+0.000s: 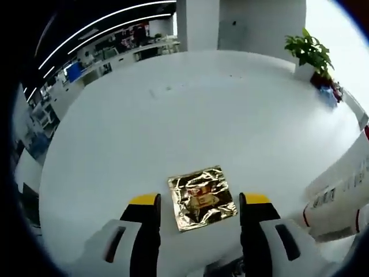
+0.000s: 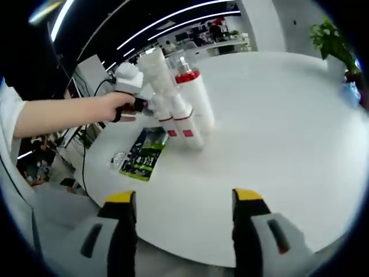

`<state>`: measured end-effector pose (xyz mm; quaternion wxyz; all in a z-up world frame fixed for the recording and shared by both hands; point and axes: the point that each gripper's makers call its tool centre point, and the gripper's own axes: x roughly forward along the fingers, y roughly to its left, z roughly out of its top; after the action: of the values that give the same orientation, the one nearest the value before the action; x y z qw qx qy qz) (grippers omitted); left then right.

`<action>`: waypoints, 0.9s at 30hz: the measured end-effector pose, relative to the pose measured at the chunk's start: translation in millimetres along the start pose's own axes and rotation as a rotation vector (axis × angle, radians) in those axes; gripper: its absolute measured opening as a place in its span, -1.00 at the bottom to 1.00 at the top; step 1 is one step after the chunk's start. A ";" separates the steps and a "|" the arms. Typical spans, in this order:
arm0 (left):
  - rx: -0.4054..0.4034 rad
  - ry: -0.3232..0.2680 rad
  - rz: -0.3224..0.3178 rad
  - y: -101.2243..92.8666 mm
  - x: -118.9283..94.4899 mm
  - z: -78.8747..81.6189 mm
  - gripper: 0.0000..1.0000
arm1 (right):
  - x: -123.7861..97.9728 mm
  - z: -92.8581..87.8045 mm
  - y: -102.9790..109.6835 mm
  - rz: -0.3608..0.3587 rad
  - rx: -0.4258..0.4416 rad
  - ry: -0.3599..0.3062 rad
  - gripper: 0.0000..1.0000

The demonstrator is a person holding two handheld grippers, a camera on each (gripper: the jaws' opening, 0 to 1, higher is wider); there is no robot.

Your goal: Arrange the skincare products in the storage area until every visible bottle or jar stands upright without overlapping.

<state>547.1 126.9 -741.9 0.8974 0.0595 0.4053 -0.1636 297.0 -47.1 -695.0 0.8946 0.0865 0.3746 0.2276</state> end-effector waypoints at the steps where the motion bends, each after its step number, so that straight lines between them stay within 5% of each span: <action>1: 0.008 0.009 0.005 1.6 -0.6 -0.9 0.03 | 0.1 0.0 0.0 0.000 0.000 0.000 0.36; 8: -0.002 0.004 0.012 9.1 1.7 0.7 -0.26 | 0.4 -1.0 -0.8 0.000 0.005 0.001 0.35; 19: -0.023 -0.015 0.027 18.9 -11.3 -2.1 -0.30 | -3.8 0.7 -4.0 -0.009 0.005 -0.006 0.35; 27: -0.072 -0.028 0.073 43.1 -38.8 -21.9 -0.31 | -1.6 3.2 -0.5 0.004 -0.001 -0.011 0.35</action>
<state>522.3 182.2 -728.6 0.9100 0.0395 0.3958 -0.1167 298.5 -48.3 -691.9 0.8963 0.0882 0.3693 0.2290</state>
